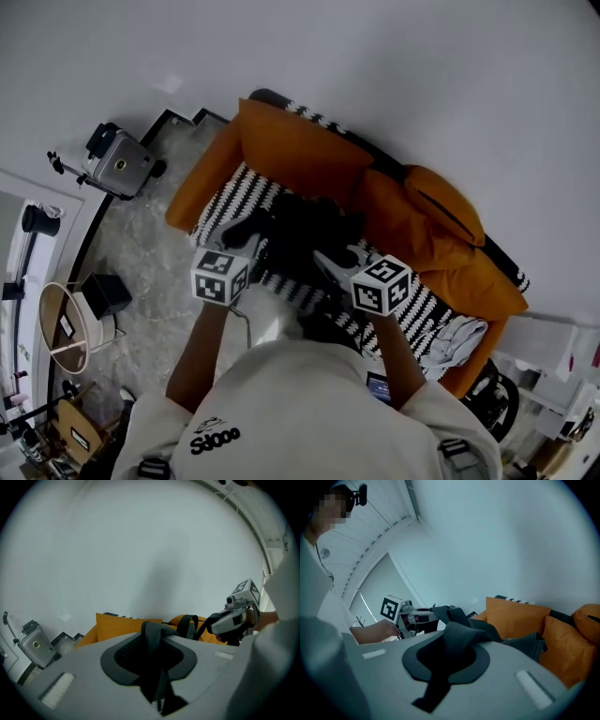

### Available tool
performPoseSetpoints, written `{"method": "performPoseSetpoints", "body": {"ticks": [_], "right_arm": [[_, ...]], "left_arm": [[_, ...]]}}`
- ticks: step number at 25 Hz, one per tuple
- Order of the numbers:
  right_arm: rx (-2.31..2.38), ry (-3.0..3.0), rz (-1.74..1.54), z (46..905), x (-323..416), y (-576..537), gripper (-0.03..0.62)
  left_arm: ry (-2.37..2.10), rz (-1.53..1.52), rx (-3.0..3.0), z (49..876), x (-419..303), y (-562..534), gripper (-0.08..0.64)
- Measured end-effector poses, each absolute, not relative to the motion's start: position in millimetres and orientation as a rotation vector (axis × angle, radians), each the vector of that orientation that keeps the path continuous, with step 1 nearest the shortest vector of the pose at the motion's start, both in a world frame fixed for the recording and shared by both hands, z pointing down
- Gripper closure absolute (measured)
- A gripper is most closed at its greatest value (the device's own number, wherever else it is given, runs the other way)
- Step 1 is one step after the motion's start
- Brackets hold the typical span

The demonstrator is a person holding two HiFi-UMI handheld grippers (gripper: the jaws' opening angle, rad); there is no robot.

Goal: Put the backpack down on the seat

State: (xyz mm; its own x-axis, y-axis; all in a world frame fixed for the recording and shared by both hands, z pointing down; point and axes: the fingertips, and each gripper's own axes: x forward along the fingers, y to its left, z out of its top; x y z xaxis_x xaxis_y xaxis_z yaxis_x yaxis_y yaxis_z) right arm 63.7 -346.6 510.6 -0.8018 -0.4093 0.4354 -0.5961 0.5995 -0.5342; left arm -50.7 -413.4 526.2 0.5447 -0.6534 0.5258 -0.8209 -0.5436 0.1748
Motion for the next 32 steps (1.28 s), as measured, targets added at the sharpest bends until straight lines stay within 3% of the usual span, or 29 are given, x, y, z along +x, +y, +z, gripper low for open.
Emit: {"method": "performPoseSetpoints", "body": {"ticks": [16, 32], "right_arm": [[0.701, -2.438, 1.277, 585, 67, -423, 0.577], [0.746, -2.499, 1.264, 625, 75, -500, 0.572]], "left_arm": [[-1.191, 0.639, 2.203, 607, -49, -493, 0.476], [-1.229, 0.565, 2.116, 660, -54, -547, 0.474]]}}
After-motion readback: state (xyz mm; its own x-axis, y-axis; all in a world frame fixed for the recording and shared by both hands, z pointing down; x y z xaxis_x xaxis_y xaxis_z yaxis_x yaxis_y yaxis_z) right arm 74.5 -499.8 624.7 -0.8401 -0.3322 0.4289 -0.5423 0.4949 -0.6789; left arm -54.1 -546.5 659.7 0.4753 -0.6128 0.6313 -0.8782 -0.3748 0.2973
